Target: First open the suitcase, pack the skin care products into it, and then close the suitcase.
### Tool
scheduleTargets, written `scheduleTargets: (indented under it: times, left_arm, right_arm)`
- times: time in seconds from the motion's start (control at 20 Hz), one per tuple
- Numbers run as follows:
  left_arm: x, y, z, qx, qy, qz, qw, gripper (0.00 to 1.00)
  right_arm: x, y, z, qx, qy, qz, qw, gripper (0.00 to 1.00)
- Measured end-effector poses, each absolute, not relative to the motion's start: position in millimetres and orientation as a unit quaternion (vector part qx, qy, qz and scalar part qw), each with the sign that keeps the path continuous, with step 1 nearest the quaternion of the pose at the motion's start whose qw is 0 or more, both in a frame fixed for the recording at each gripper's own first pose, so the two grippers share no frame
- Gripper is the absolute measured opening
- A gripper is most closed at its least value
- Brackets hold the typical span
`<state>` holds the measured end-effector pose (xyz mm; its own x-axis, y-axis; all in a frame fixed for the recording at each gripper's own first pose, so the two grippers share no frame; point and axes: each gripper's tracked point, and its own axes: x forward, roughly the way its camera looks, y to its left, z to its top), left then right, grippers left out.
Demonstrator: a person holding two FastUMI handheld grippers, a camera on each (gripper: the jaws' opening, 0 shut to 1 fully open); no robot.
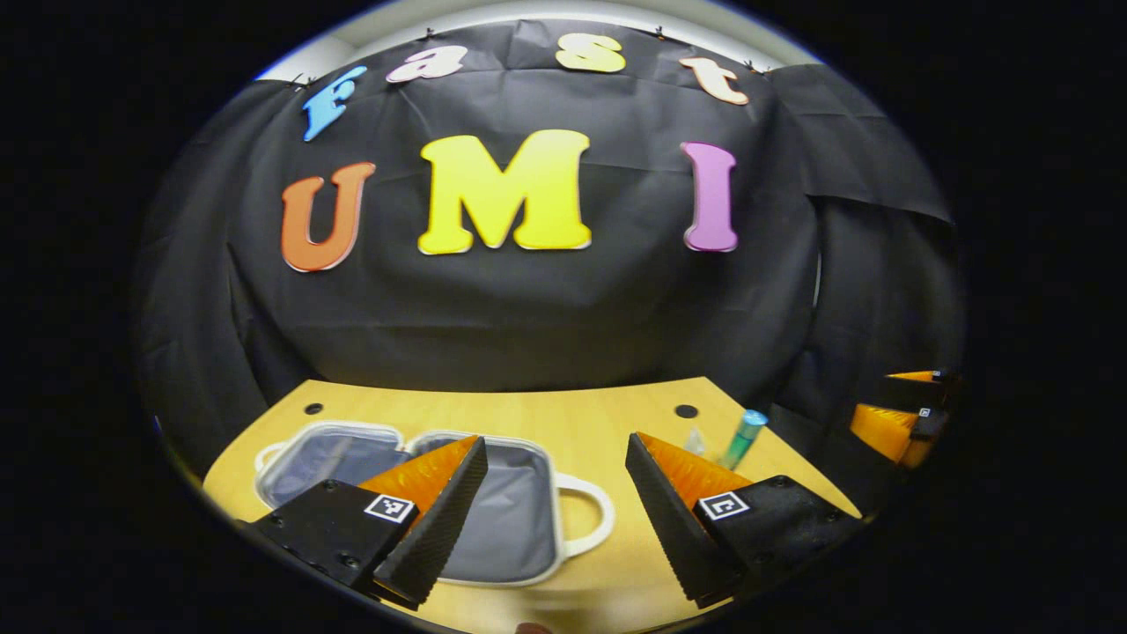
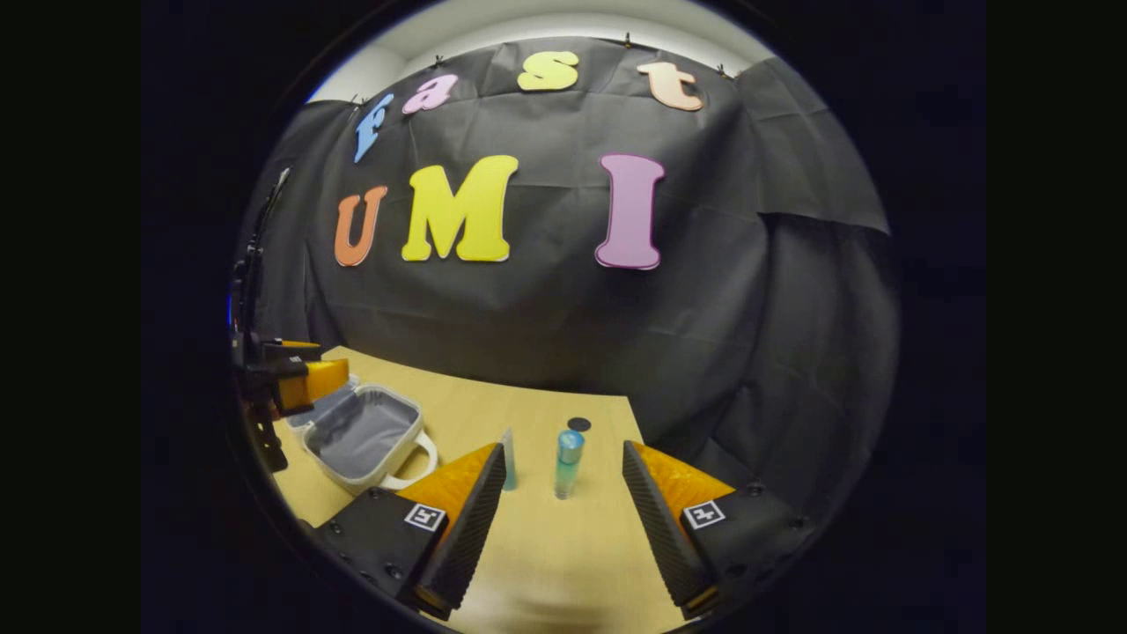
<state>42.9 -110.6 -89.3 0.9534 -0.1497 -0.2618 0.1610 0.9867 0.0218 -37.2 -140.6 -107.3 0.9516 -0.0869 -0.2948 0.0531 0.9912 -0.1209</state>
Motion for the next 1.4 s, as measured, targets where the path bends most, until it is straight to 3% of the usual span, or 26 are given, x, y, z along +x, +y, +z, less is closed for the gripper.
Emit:
scheduleTargets:
  times: [0.2,0.65,1.05,1.4]
  left_arm:
    - [42.8,-177.0,-112.5,0.041,0.148,-0.118,0.981,1.00]
    - [69.4,-253.4,-185.5,0.020,0.204,-0.142,0.968,1.00]
    - [128.6,-262.0,-259.5,0.016,0.241,-0.105,0.965,1.00]
    - [158.3,-263.0,-295.2,0.029,0.267,-0.107,0.957,0.93]
  right_arm:
    - [-42.6,-176.1,-116.8,-0.050,0.166,-0.049,0.984,0.79]
    - [-51.2,-225.2,-154.1,-0.038,0.212,-0.062,0.975,0.80]
    - [-70.6,-272.6,-171.6,-0.051,0.252,-0.094,0.962,0.80]
    - [-63.0,-281.6,-178.5,-0.043,0.260,-0.101,0.959,0.80]
